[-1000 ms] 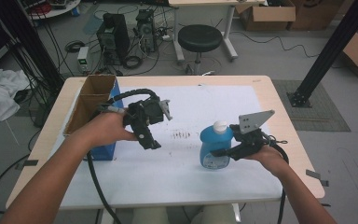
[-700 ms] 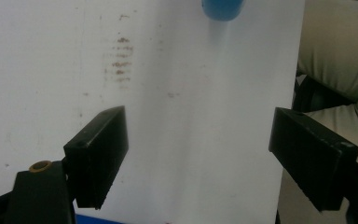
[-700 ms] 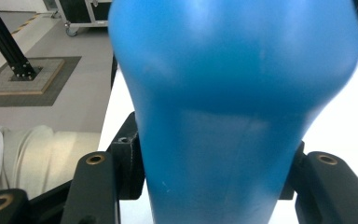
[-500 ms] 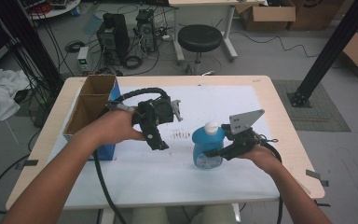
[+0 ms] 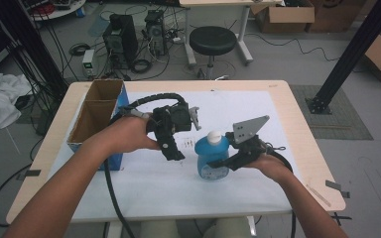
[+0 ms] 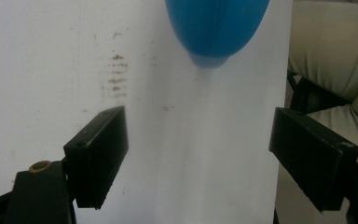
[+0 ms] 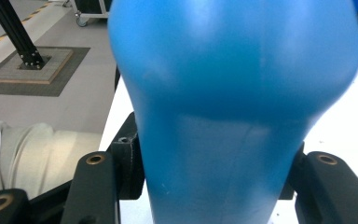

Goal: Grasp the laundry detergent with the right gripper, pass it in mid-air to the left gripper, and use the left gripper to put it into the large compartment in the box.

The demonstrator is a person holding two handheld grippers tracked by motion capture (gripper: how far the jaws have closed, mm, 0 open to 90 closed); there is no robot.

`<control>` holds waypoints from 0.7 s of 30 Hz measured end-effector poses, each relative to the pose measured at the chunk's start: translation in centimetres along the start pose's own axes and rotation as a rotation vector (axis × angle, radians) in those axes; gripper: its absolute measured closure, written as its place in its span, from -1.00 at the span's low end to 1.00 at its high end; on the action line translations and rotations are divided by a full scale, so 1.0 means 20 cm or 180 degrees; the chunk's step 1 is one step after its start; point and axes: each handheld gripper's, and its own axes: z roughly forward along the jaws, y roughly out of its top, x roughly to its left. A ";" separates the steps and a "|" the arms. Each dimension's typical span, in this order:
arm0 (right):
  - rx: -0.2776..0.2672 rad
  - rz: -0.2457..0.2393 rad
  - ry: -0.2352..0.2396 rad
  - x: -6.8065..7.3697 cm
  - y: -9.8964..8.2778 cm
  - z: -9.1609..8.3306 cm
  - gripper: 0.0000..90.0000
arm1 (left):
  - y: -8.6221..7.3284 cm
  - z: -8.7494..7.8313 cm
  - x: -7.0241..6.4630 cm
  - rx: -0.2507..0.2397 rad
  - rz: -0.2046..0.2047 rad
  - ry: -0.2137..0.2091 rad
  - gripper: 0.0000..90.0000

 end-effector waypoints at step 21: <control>0.0066 -0.0006 0.0046 -0.03 0.05 0.11 -0.02 | 0.09 0.00 0.00 -0.0075 0.0059 -0.0019 -0.56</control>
